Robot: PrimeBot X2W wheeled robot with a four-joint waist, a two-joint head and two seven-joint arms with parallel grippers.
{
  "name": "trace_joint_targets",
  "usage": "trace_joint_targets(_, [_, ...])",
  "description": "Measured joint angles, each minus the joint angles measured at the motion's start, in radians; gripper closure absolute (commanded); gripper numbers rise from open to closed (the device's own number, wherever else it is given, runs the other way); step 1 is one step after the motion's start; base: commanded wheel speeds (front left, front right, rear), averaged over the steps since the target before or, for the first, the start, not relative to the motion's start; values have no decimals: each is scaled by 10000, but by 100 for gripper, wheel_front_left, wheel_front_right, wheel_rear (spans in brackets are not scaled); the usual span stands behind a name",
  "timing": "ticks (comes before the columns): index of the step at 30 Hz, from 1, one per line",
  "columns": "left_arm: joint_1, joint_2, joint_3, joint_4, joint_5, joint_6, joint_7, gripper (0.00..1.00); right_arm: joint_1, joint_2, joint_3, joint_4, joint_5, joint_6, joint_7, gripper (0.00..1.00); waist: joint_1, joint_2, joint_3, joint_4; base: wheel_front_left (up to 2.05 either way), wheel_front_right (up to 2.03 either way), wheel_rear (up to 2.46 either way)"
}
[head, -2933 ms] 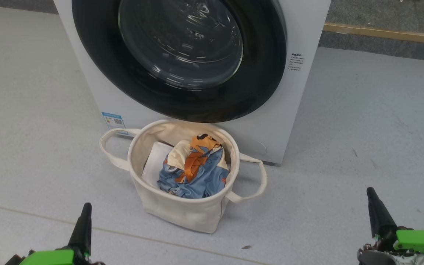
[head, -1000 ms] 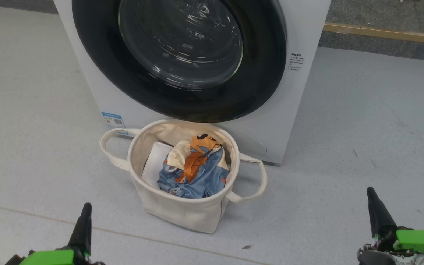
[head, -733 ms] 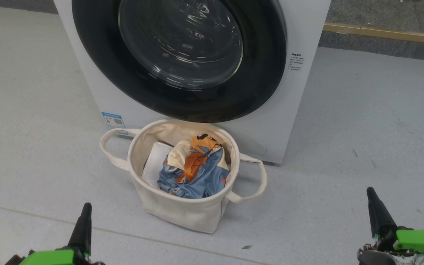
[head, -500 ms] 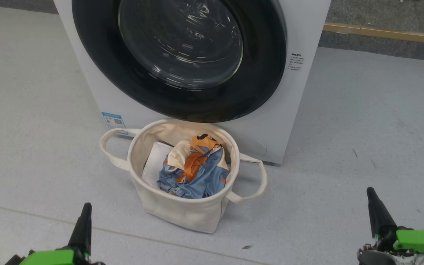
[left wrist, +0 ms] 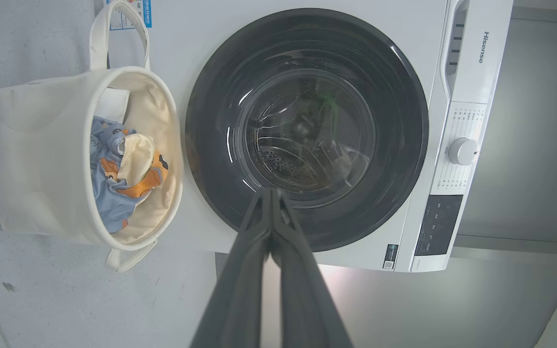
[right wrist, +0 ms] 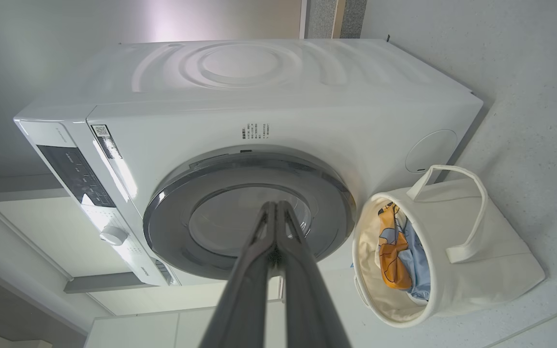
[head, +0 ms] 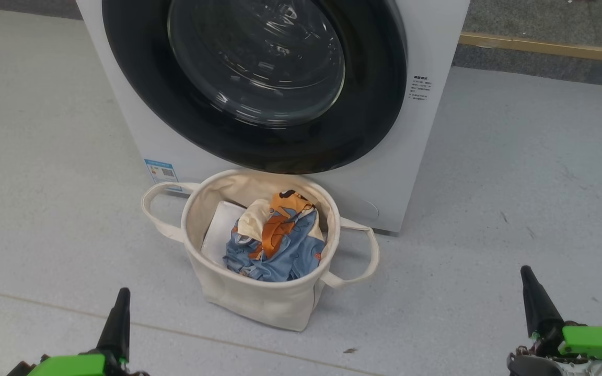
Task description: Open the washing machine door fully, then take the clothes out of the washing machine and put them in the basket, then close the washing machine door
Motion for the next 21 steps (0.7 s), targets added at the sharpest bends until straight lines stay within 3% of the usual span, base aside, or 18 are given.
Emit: trace_joint_targets(21, [0,0,0,0,0,0,0,100,0,0,0,0,0,0,0,100,0,0,0,0,0,0,0])
